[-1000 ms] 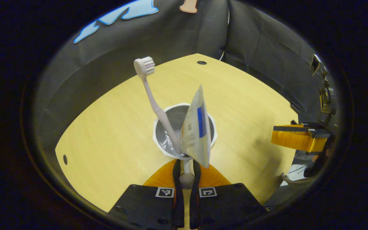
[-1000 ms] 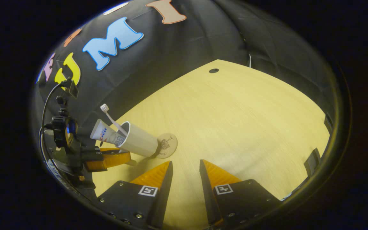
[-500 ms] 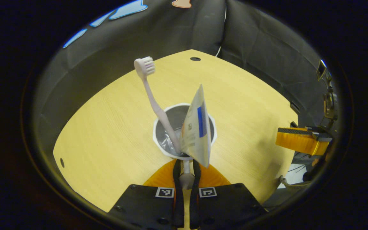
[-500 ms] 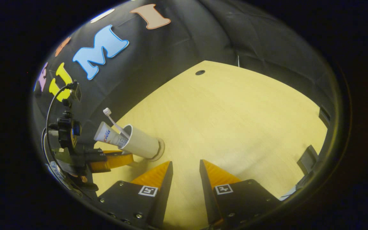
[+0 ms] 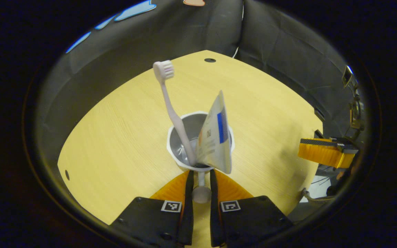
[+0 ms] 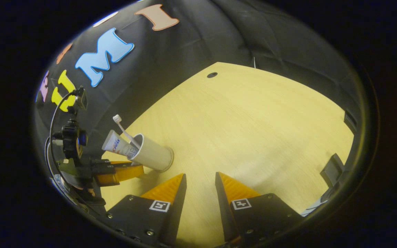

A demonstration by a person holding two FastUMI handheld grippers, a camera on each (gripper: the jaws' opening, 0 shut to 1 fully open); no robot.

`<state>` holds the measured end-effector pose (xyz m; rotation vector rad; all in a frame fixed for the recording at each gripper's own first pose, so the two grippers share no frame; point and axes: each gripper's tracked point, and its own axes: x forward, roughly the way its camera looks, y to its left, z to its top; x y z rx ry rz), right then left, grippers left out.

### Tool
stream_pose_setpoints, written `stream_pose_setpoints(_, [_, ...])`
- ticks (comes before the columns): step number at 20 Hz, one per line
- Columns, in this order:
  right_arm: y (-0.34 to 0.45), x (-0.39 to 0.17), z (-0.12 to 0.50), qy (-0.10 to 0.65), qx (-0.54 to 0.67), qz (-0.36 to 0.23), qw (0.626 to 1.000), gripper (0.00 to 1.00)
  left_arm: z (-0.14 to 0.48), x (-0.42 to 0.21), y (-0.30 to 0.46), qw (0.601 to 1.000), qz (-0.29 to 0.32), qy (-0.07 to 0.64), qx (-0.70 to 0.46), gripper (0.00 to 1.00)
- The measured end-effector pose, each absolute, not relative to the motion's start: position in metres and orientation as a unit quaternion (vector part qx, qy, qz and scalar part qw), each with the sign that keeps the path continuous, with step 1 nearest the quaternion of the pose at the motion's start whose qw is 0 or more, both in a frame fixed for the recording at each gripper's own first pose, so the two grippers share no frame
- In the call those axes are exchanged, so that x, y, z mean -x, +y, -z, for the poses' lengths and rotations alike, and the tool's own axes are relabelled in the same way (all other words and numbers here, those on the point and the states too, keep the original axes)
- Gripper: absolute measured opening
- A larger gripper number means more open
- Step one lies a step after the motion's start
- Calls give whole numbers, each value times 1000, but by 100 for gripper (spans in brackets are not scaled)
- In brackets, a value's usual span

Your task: Put the toothbrush and toothpaste on the desktop into the cup, then pick up the cup and place it on the coaster on the desktop.

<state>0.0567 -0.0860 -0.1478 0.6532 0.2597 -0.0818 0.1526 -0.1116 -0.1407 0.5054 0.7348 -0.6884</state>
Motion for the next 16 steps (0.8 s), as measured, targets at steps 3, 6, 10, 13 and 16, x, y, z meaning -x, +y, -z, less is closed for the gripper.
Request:
stream_pose_setpoints(3, [-85, -56, 147, 127, -313, 36, 940, 50, 132, -151, -111, 853, 326, 332, -238, 35])
stream_pose_setpoints(6, [-84, -56, 142, 124, -300, 25, 946, 50, 122, -144, -107, 858, 324, 320, -238, 31])
stream_pose_setpoints(10, [-64, -57, 112, 113, -257, -2, 960, 50, 102, -134, -99, 877, 316, 284, -225, 35])
stream_pose_setpoints(13, [-55, -55, 88, 97, -222, -20, 970, 50, 73, -129, -85, 899, 295, 234, -225, 30])
stream_pose_setpoints(16, [-44, -52, 54, 71, -199, -37, 977, 50, 43, -118, -70, 919, 272, 187, -217, 34])
